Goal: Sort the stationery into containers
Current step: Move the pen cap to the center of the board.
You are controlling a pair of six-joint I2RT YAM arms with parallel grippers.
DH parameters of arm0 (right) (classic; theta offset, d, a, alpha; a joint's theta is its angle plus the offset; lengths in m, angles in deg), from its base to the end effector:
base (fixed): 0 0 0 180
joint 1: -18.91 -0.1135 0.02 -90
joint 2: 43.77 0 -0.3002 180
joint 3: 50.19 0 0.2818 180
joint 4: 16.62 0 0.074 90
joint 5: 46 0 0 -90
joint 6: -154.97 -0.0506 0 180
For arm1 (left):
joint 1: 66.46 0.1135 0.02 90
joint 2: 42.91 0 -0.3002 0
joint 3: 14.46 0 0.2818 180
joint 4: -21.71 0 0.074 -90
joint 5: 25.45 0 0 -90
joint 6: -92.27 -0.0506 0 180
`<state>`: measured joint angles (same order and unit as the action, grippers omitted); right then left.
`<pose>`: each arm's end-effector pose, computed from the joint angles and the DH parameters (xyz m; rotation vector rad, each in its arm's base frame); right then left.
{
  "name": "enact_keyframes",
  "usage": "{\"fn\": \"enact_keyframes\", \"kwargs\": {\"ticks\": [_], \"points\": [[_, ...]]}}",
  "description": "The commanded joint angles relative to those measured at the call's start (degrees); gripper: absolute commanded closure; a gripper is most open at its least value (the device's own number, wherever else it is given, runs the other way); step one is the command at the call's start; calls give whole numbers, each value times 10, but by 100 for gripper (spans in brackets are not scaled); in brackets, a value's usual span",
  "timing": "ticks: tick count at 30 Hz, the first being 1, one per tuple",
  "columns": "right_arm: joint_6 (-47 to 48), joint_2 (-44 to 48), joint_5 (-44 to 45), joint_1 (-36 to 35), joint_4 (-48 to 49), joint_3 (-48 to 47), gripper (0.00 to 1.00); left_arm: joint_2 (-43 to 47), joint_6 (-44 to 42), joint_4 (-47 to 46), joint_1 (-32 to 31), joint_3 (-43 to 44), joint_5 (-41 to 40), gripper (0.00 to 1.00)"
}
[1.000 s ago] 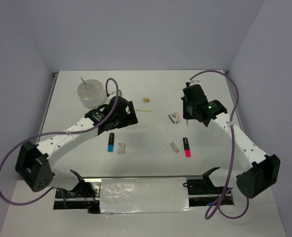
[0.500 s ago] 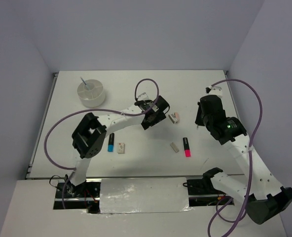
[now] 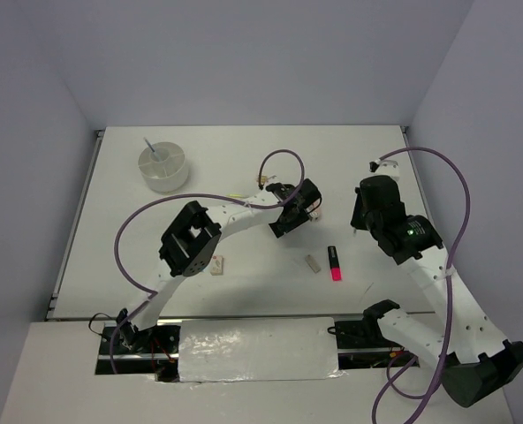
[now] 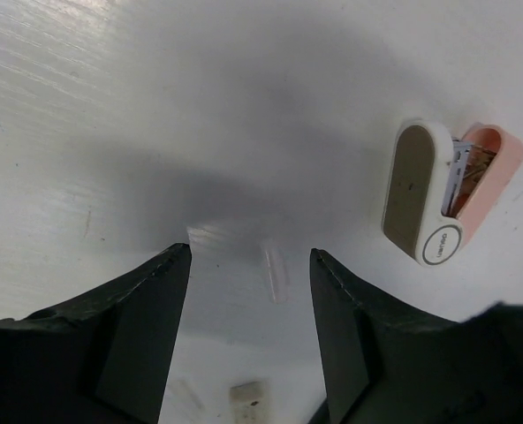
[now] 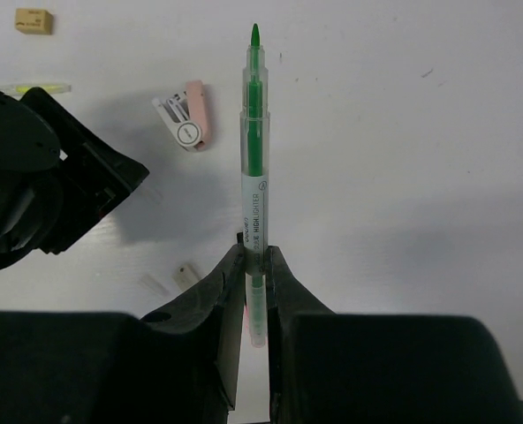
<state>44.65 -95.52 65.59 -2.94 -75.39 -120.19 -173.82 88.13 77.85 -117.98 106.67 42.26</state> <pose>0.1868 0.0548 0.3589 0.1647 2.2135 -0.0268 0.3533 -0.4136 0.1822 -0.8759 2.4631 -0.3320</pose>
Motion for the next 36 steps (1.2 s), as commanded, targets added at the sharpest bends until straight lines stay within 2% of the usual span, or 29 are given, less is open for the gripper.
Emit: {"fn": "enact_keyframes", "kwargs": {"ticks": [1, 5, 9, 13, 17, 21, 27, 31, 34, 35, 36], "points": [[4, 10, -5, 4, 25, 3, 100, -25, 5, 24, -2, 29, 7, 32], [7, 14, -18, 2, 35, 10, 100, -46, 6, 25, -7, 49, 26, 35], [9, 15, -28, 3, 35, 14, 100, -64, 7, 51, -10, 74, 12, 36], [11, 24, -34, 3, 38, 12, 100, -73, 4, 64, -13, 93, 8, 48], [12, 38, -37, 3, 39, 13, 100, -85, 1, 83, -16, 96, 4, 51], [14, 47, -40, 3, 41, 15, 100, -98, -8, 89, -19, 82, 8, 67], [15, 61, -44, 3, 42, 15, 100, -107, -32, 96, -19, 60, 9, 76], [18, 67, -52, 3, 46, 17, 100, -102, -90, 69, -18, 39, 15, 80], [19, 65, -65, 3, 51, 20, 100, -102, -135, 62, -16, 30, 28, 92], [19, 64, -66, 4, 49, 19, 100, -100, -144, 63, -16, 25, 30, 100], [18, 63, -69, 3, 49, 20, 100, -98, -155, 62, -12, 21, 31, 100]]}}
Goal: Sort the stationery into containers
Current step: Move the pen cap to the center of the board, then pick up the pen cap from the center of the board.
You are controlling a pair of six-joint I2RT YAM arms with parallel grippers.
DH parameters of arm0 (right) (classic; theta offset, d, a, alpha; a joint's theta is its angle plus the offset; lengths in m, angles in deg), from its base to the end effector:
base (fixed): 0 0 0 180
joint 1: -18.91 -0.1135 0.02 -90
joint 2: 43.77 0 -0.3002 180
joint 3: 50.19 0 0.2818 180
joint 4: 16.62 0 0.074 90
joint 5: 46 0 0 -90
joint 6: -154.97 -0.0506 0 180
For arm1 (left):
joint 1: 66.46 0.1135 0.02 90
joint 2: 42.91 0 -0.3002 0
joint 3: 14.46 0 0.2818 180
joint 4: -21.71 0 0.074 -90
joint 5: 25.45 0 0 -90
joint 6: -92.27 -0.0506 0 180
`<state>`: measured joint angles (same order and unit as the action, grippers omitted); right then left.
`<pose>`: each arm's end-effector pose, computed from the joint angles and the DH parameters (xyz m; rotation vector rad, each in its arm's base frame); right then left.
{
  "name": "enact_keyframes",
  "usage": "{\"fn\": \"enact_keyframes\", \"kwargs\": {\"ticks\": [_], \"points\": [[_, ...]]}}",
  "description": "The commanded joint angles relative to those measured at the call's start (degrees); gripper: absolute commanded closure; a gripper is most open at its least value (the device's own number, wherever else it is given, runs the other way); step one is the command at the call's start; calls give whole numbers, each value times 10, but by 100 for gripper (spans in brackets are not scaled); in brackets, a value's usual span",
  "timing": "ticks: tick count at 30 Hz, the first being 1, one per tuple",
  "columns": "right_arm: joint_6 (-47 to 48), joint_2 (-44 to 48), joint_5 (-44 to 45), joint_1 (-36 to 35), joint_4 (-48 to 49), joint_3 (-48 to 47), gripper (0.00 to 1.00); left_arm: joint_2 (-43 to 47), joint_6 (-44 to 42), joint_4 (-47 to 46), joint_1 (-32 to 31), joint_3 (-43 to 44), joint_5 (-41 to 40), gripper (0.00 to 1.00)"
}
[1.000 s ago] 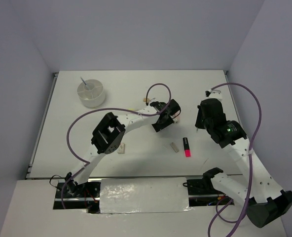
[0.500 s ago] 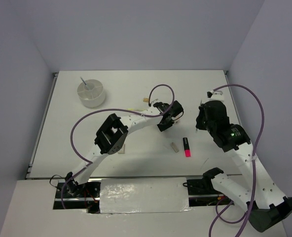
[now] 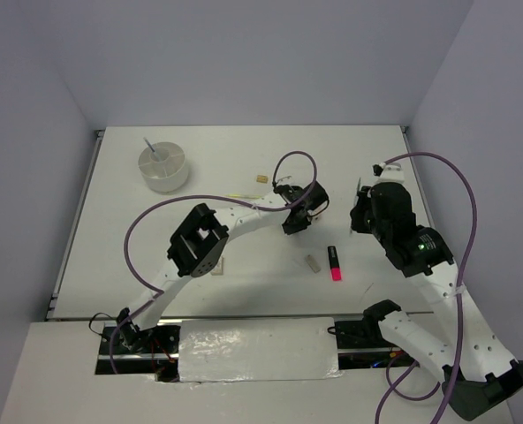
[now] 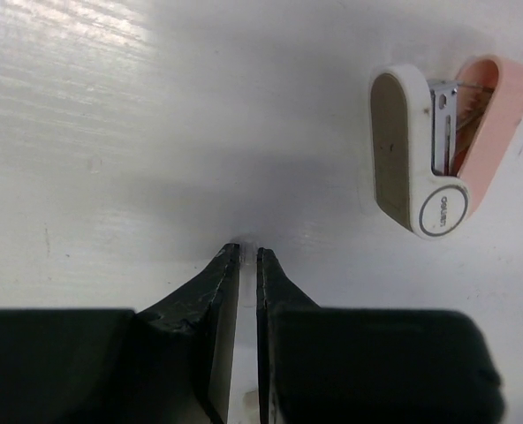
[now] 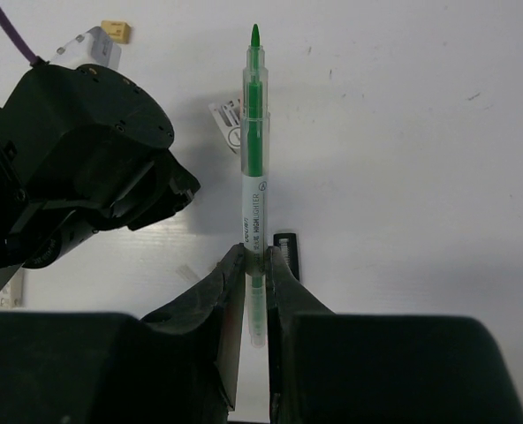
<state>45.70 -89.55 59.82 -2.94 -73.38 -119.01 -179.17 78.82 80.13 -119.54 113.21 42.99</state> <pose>0.1648 0.0512 0.3708 0.1103 2.1339 0.1230 0.3529 -0.4388 0.1675 -0.6327 2.5467 -0.2701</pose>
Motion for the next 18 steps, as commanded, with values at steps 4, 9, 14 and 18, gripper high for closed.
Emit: {"fn": "enact_keyframes", "kwargs": {"ticks": [4, 9, 14, 18], "points": [[8, 9, -25, 3, 31, 7, 100, 6, -94, 5, 14, -82, 18, 100], [19, 16, -71, 3, 52, 20, 100, 108, -135, -35, 25, -131, -15, 100], [13, -5, -100, 2, 55, 23, 100, 173, -170, -36, 33, -148, -43, 100], [12, -18, -123, 2, 55, 27, 100, 181, -214, -17, 48, -161, -47, 100]]}}
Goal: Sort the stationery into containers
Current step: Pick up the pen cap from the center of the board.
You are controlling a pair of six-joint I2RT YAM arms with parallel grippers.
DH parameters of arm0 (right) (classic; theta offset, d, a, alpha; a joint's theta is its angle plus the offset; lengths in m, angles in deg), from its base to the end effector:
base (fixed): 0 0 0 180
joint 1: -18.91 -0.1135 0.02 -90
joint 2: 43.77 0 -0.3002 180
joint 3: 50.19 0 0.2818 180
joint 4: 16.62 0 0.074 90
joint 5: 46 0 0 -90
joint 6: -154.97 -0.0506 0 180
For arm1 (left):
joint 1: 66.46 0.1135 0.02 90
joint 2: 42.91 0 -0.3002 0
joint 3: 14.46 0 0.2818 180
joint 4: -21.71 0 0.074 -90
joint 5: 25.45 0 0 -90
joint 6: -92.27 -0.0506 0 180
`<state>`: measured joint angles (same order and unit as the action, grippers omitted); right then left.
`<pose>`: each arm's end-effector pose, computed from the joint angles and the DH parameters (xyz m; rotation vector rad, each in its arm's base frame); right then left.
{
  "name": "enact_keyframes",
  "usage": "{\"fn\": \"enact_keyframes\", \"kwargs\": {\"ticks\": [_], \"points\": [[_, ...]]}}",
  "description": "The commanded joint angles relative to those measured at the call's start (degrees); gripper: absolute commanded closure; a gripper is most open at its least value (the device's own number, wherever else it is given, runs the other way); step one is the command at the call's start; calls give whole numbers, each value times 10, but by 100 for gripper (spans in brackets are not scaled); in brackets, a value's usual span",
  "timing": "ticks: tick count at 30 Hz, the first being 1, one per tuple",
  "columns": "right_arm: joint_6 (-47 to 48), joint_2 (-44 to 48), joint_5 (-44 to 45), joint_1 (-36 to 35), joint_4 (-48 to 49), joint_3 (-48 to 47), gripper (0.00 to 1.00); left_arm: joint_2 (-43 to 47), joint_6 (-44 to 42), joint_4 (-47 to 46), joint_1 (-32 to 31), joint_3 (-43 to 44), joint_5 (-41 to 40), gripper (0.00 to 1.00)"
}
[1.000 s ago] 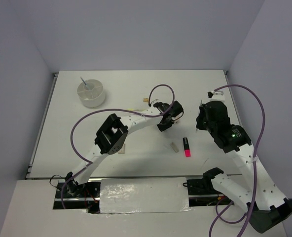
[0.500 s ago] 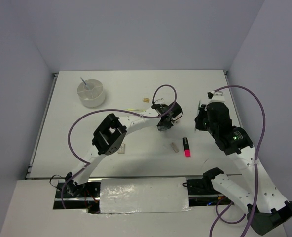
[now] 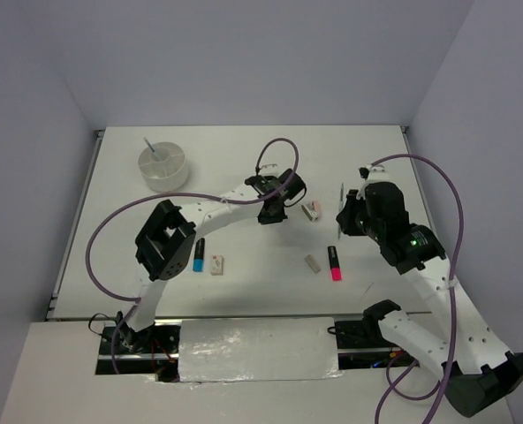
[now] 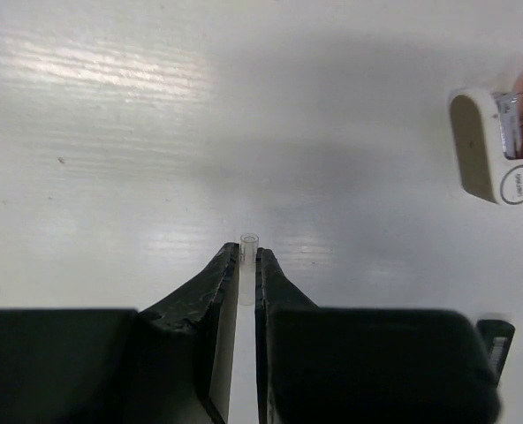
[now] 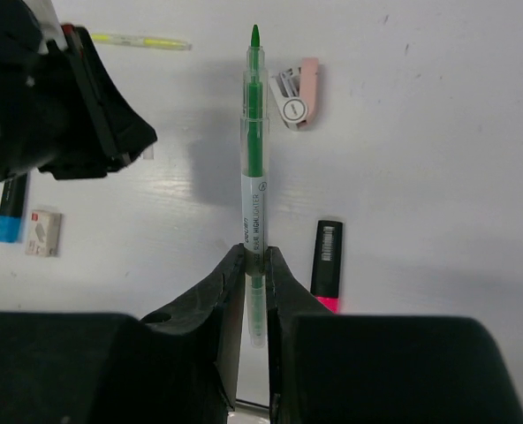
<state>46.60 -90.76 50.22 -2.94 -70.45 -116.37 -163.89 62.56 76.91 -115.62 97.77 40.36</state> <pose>0.1725 0.0633 0.3550 -0.0041 2.1852 0.2825 0.3465 -0.3691 0.2201 -0.3711 2.5123 -0.1651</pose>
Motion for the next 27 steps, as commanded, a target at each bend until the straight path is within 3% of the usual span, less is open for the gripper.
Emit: {"fn": "enact_keyframes", "kwargs": {"ticks": [1, 11, 20, 27], "points": [[3, -7, -30, 3, 24, -1, 100, 26, -61, 20, 12, -20, -16, 100], [2, -26, -41, 1, 23, -3, 100, 23, -158, -38, 18, -164, 51, 100], [1, -17, -38, -2, 18, -8, 100, 27, -158, -77, 17, -245, 77, 76], [1, -9, -35, -1, 11, -17, 100, 38, -153, -125, 17, -307, 102, 71]]}}
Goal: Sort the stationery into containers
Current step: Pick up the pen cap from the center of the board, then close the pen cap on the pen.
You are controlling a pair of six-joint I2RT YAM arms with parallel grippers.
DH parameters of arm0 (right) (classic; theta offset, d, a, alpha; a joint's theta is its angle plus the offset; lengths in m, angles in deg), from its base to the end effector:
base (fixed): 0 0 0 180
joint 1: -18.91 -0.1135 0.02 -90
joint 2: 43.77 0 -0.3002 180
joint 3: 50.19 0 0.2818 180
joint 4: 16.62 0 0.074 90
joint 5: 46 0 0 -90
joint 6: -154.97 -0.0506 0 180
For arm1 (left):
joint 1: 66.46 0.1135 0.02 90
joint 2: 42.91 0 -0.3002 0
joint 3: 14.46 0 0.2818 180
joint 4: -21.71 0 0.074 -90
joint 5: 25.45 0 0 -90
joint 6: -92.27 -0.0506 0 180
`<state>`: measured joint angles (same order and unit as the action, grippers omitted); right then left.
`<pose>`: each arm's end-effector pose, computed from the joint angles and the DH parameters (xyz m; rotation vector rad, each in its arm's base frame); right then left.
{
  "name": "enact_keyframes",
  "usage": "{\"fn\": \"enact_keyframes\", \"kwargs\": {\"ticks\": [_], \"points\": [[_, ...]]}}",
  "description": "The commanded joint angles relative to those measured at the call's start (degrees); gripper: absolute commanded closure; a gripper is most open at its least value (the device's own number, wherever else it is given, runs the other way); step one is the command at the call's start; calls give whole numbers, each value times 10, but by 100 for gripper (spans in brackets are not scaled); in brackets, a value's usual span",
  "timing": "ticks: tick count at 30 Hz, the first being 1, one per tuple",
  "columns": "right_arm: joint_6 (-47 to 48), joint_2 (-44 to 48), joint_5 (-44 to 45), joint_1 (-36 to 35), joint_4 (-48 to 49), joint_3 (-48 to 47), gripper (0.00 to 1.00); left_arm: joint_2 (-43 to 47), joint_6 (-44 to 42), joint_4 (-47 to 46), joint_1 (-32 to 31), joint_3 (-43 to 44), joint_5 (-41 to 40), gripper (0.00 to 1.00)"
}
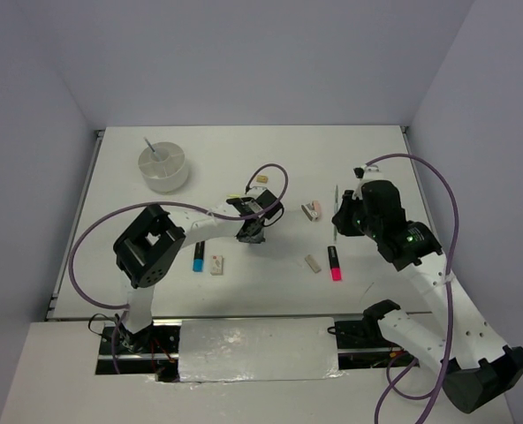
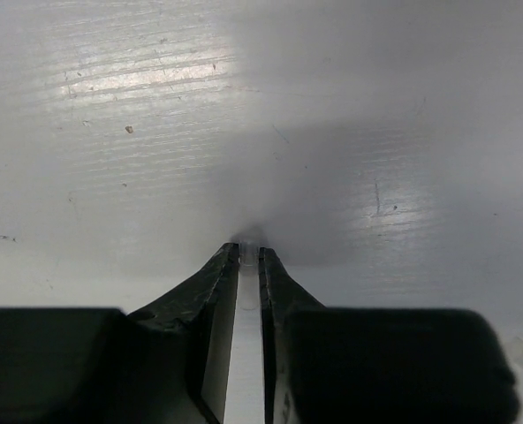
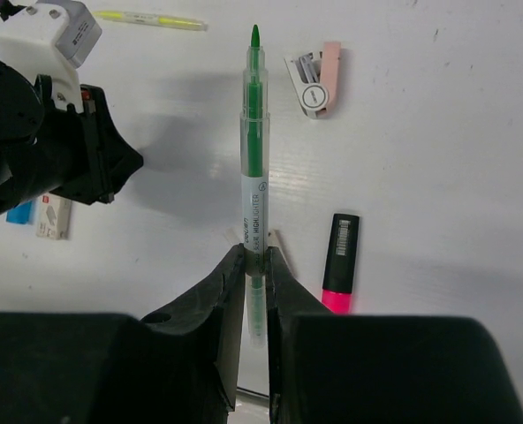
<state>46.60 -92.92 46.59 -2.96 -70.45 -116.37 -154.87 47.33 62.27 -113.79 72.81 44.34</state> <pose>0.1798 0.0697 0.3485 -0.0429 2.2329 0.3373 0.3105 -0.3111 0.1639 -0.0500 2.5933 -0.0907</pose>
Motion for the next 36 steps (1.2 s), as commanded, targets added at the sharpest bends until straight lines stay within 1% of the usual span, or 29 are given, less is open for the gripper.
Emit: {"fn": "enact_keyframes", "kwargs": {"ticks": [1, 2, 3, 5, 6, 9, 15, 19, 20, 21, 22, 23, 24, 25, 26, 28, 31, 32, 36], "points": [[2, 13, -1, -1, 12, -17, 100, -54, -2, 17, 0, -60, 66, 74], [0, 13, -3, -2, 13, -17, 100, -52, -4, 13, 0, -65, 69, 83], [-1, 14, -13, -2, 15, -17, 100, -48, -2, 4, 0, -69, 75, 100], [1, 22, -23, -2, 21, -12, 100, -31, -2, 3, 0, -70, 75, 100], [1, 26, -43, -1, 29, -10, 100, -15, -4, 8, 0, -67, 69, 100], [2, 38, -69, -2, 37, -10, 100, 13, -7, 29, 6, -42, 56, 100], [9, 64, -126, -1, 60, -10, 100, 124, -30, 53, 26, 23, 45, 100], [11, 84, -197, -10, 103, 38, 100, 215, -51, 47, 41, 72, 53, 100], [3, 89, -206, -13, 129, 49, 100, 231, -61, 26, 44, 75, 63, 100], [-3, 101, -214, -26, 145, 72, 100, 265, -65, 14, 45, 75, 67, 100], [-21, 109, -221, -34, 162, 83, 100, 284, -67, -19, 47, 72, 76, 100], [-33, 117, -219, -47, 200, 94, 100, 302, -67, -37, 52, 66, 82, 100], [-46, 133, -215, -61, 217, 113, 100, 339, -67, -58, 54, 59, 85, 100], [-80, 142, -184, -95, 238, 123, 100, 357, -65, -79, 55, 39, 86, 100], [-102, 149, -160, -114, 268, 142, 100, 374, -60, -118, 57, 29, 83, 100], [-139, 157, -138, -154, 304, 157, 100, 422, -54, -153, 58, -2, 83, 100], [-169, 144, -84, -256, 370, 169, 100, 477, -45, -229, 58, -47, 111, 100], [-174, 136, -72, -274, 381, 164, 100, 500, -42, -249, 58, -59, 121, 99], [-164, 87, -33, -338, 414, 133, 100, 546, -30, -348, 58, -123, 169, 99]]}}
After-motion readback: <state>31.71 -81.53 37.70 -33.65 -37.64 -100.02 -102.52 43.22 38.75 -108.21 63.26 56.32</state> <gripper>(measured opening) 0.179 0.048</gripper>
